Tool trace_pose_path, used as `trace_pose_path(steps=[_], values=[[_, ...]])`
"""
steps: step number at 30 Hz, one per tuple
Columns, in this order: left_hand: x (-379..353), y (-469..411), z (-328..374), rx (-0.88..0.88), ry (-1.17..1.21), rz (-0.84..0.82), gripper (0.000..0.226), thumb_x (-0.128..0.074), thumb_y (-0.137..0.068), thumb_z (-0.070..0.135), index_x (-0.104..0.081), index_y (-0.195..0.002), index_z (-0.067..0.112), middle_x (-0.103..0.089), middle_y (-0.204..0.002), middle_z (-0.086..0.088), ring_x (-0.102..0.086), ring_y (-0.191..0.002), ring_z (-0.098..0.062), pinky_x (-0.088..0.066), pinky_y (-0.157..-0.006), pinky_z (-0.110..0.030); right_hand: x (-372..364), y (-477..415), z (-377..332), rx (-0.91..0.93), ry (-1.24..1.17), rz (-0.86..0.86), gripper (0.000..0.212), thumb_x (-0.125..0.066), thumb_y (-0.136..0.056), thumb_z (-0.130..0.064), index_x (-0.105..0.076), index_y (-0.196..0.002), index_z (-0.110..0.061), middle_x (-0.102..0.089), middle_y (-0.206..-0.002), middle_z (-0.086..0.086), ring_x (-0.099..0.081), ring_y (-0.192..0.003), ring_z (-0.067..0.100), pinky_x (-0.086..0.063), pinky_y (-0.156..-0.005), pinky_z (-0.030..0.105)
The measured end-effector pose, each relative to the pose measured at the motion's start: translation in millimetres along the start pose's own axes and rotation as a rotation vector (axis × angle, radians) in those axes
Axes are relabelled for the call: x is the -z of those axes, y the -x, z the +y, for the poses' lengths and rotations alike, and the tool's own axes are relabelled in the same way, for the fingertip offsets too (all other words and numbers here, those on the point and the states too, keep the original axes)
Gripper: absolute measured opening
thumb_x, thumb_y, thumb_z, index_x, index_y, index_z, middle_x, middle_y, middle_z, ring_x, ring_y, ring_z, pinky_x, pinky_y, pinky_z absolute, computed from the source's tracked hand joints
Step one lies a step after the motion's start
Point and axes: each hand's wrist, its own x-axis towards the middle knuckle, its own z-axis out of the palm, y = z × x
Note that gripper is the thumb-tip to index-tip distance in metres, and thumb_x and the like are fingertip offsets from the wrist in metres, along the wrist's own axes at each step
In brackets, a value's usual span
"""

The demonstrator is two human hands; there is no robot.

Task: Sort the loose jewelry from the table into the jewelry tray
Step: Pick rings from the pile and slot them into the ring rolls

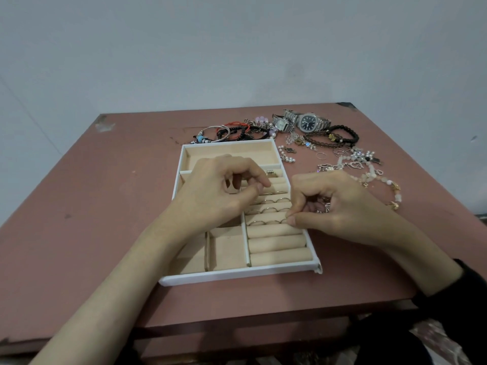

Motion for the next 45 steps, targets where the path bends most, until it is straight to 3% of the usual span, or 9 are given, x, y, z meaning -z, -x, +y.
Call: trace_pose_path(steps=[8,13,16,21,26,29,33,37,45], values=[[1.3,0.6,0.9,-0.003,0.002,0.012,0.015,-0.062,-0.075,0.018,-0.07,-0.075,0.031,-0.057,-0.063,0.018,-0.044,-0.06,-0.003,-0.031,-0.056,-0.009,-1.4,-1.9,-2.0,-0.033,-0.026,0.003,0.017,-0.07,-0.067,-0.006,-0.057,-0.057,-0.008,-0.056,-0.058,-0.017,-0.045,-0.053,0.001,-0.036,-0.053,0.014],[1.5,1.0,0.3,-0.015,-0.002,0.018,0.016,-0.063,-0.075,0.018,-0.069,-0.075,0.032,-0.064,-0.068,0.008,-0.044,-0.061,-0.003,-0.032,-0.056,-0.01,1.4,-1.0,-3.8,-0.07,-0.019,0.031,0.016,-0.072,-0.075,-0.001,-0.063,-0.063,-0.006,-0.054,-0.056,-0.012,-0.042,-0.052,0.001,-0.033,-0.052,0.011],[1.5,0.8,1.1,-0.018,-0.009,0.015,0.015,-0.062,-0.075,0.019,-0.069,-0.075,0.031,-0.064,-0.067,0.007,-0.045,-0.061,-0.003,-0.031,-0.056,-0.01,1.6,-1.3,-2.1,-0.104,-0.033,0.124,0.014,-0.07,-0.08,-0.004,-0.064,-0.068,-0.007,-0.049,-0.051,-0.009,-0.041,-0.05,0.003,-0.032,-0.051,0.013],[3.8,-4.4,4.8,-0.008,-0.047,-0.011,0.013,-0.06,-0.076,0.019,-0.071,-0.077,0.026,-0.06,-0.062,0.011,-0.045,-0.06,-0.003,-0.032,-0.055,-0.009,5.4,-7.2,1.6,-0.092,-0.052,0.261,0.007,-0.068,-0.078,-0.017,-0.066,-0.071,-0.017,-0.054,-0.056,-0.004,-0.045,-0.053,0.013,-0.037,-0.053,0.026],[4.3,-27.2,19.4,-0.012,-0.132,-0.082,0.014,-0.064,-0.081,0.012,-0.071,-0.079,0.023,-0.064,-0.068,0.007,-0.053,-0.065,-0.003,-0.035,-0.057,-0.008,42.4,-17.9,9.3,-0.216,-0.021,0.458,0.013,-0.066,-0.084,-0.011,-0.066,-0.072,-0.017,-0.056,-0.066,0.005,-0.048,-0.058,0.008,-0.041,-0.056,0.013],[-1.9,-55.5,29.7,-0.006,-0.227,-0.18,0.013,-0.064,-0.082,0.016,-0.071,-0.084,0.027,-0.065,-0.072,0.008,-0.056,-0.067,-0.003,-0.037,-0.057,-0.005,77.9,-26.2,26.5,-0.331,0.155,0.511,0.01,-0.065,-0.084,-0.02,-0.067,-0.075,-0.02,-0.063,-0.074,0.002,-0.053,-0.066,0.01,-0.043,-0.064,0.021],[-26.5,-95.4,34.5,-0.04,-0.296,-0.279,0.017,-0.063,-0.083,0.011,-0.071,-0.092,0.023,-0.07,-0.082,0.003,-0.065,-0.08,-0.011,-0.051,-0.075,-0.022,97.9,-31.6,56.8,-0.448,0.37,0.59,0.007,-0.063,-0.084,-0.02,-0.065,-0.079,-0.015,-0.061,-0.074,0.001,-0.054,-0.071,0.013,-0.039,-0.061,0.023],[-56.8,-131.2,28.2,-0.084,-0.396,-0.307,0.017,-0.062,-0.084,0.01,-0.07,-0.096,0.019,-0.069,-0.09,0.003,-0.062,-0.086,-0.013,-0.051,-0.083,-0.031,97.9,-28.3,79.6,-0.506,0.449,0.647,0.01,-0.059,-0.086,-0.019,-0.067,-0.084,-0.012,-0.061,-0.079,0.003,-0.058,-0.085,0.023,-0.043,-0.073,0.031],[-91.4,-164.5,21.2,-0.089,-0.462,-0.334,0.014,-0.065,-0.081,0.012,-0.073,-0.093,0.015,-0.072,-0.089,-0.002,-0.064,-0.082,-0.019,-0.049,-0.073,-0.028,100.0,-27.7,82.8,-0.483,0.43,0.737,0.012,-0.058,-0.085,-0.019,-0.067,-0.085,-0.011,-0.061,-0.078,0.004,-0.06,-0.085,0.026,-0.046,-0.074,0.036]])
